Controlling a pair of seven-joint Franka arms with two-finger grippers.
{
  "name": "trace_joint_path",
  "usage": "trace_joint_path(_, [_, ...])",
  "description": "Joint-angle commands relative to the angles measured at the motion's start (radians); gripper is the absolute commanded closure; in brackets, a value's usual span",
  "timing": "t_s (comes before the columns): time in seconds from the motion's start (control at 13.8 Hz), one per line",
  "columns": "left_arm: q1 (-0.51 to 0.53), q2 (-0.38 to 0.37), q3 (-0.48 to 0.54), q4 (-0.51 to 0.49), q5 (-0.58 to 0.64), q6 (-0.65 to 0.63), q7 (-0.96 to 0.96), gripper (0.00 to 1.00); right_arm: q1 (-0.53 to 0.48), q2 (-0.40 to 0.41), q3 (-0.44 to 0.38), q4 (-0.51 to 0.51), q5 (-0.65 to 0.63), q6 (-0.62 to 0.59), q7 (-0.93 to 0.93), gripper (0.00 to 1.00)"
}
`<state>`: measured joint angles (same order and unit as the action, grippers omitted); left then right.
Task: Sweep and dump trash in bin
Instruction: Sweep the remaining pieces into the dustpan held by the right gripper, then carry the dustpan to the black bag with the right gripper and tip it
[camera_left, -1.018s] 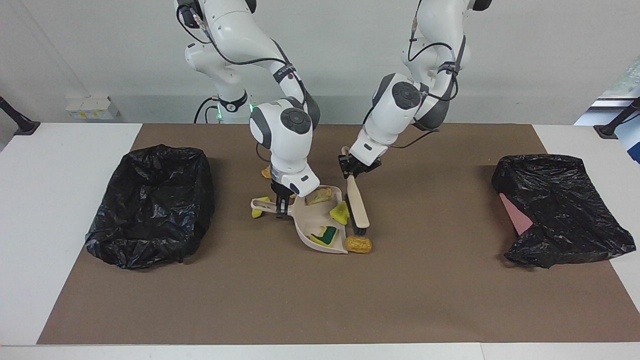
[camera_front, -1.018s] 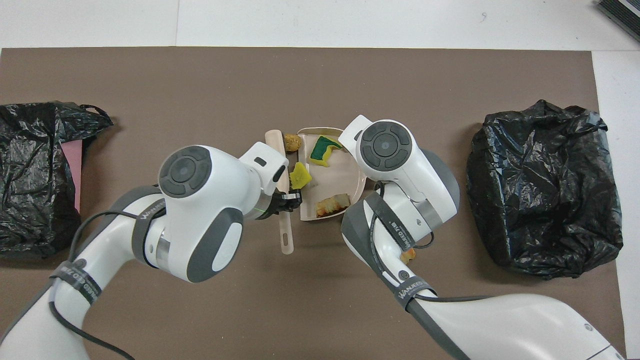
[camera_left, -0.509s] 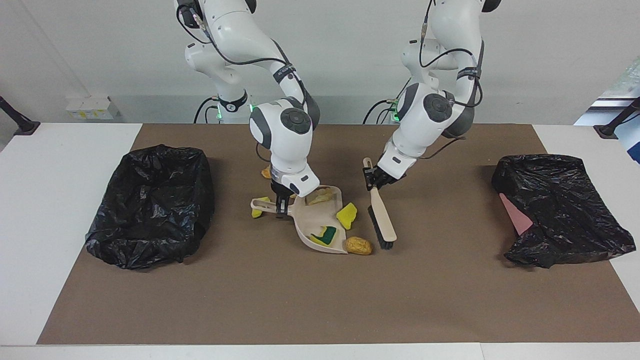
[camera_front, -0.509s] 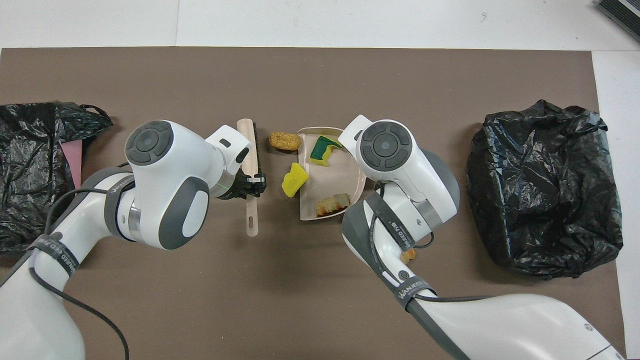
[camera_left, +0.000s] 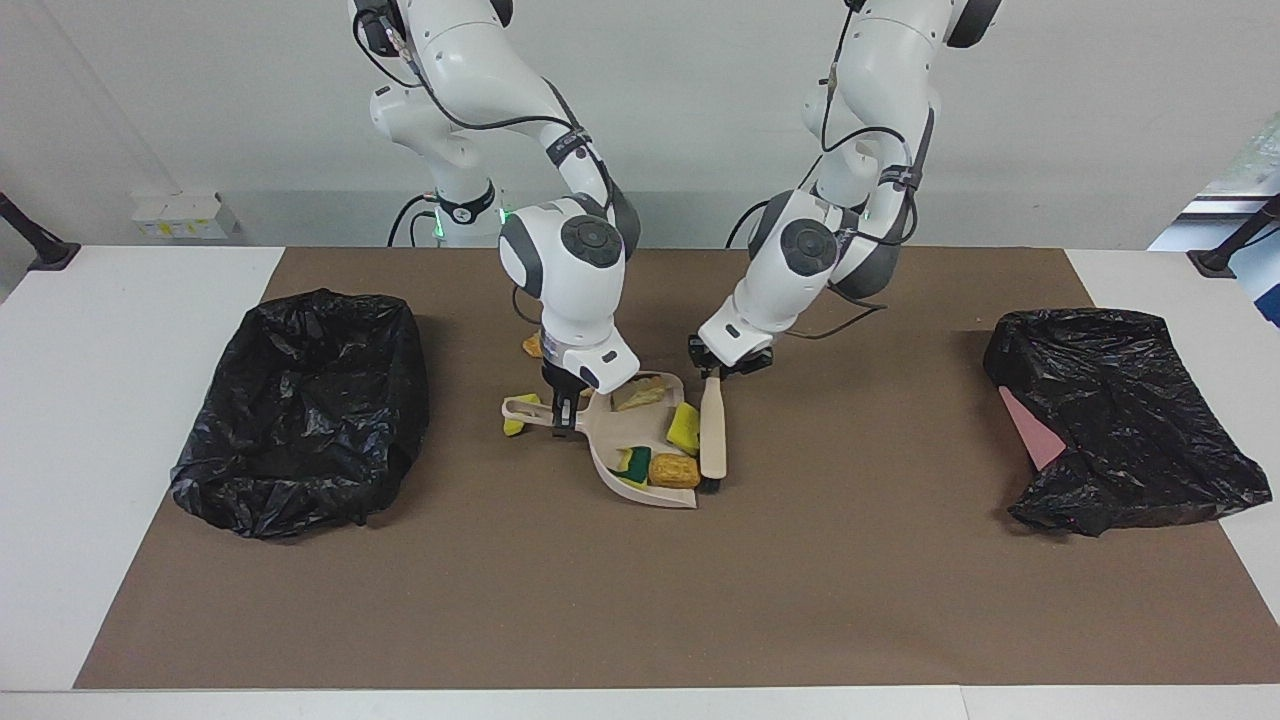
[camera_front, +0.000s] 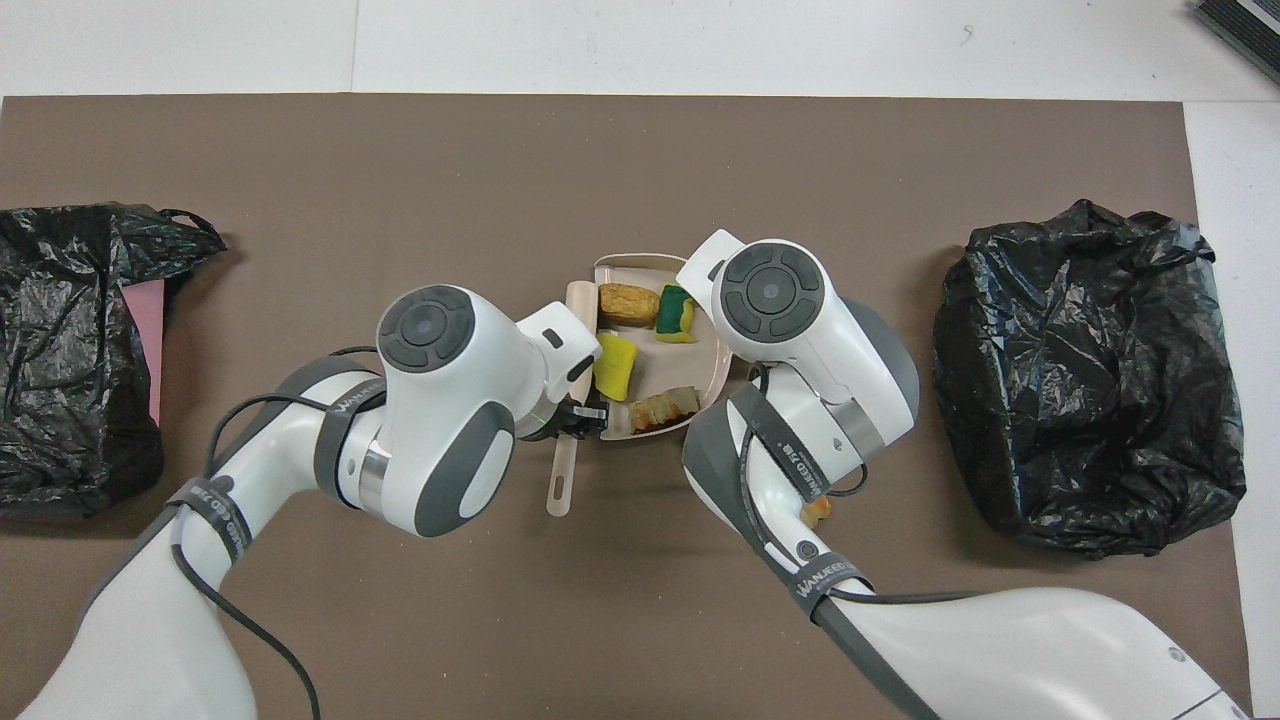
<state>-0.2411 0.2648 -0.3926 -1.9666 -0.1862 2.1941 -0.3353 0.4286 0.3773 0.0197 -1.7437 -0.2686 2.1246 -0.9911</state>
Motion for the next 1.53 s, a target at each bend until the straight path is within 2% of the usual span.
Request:
trace_joint_path(0.0, [-0.07, -0.021, 0.012, 0.003, 0.005, 0.009, -0.004, 1.0, -0.013, -0.018, 0.009, -0.026, -0.006, 0.032, 0.0, 1.0])
trace_joint_path(0.22, [-0.04, -0.021, 0.02, 0.002, 0.004, -0.001, -0.033, 1.0, -0.013, -0.018, 0.009, -0.026, -0.004, 0.032, 0.002, 1.0])
trace_joint_path(0.51, [0.078, -0.022, 0.023, 0.003, 0.016, -0.008, -0.109, 1.0, -0.022, -0.014, 0.009, -0.025, -0.003, 0.07, 0.002, 1.0])
trace_joint_path(0.95, [0.128, -0.042, 0.041, -0.014, 0.075, -0.062, -0.278, 1.0, -0.073, -0.031, 0.014, -0.016, 0.044, 0.118, -0.004, 1.0])
trace_joint_path(1.09, [0.099, -0.085, 0.037, -0.07, 0.132, -0.06, -0.365, 1.0, -0.102, -0.061, 0.014, -0.016, 0.052, 0.117, -0.036, 1.0])
trace_joint_path(1.24, [0.031, -0.134, 0.038, -0.139, 0.139, -0.042, -0.41, 1.0, -0.146, -0.095, 0.016, -0.016, 0.063, 0.106, -0.06, 1.0])
trace_joint_path(1.45, [-0.064, -0.203, 0.035, -0.254, 0.139, 0.063, -0.502, 1.0, -0.201, -0.138, 0.013, -0.016, 0.121, 0.089, -0.118, 1.0])
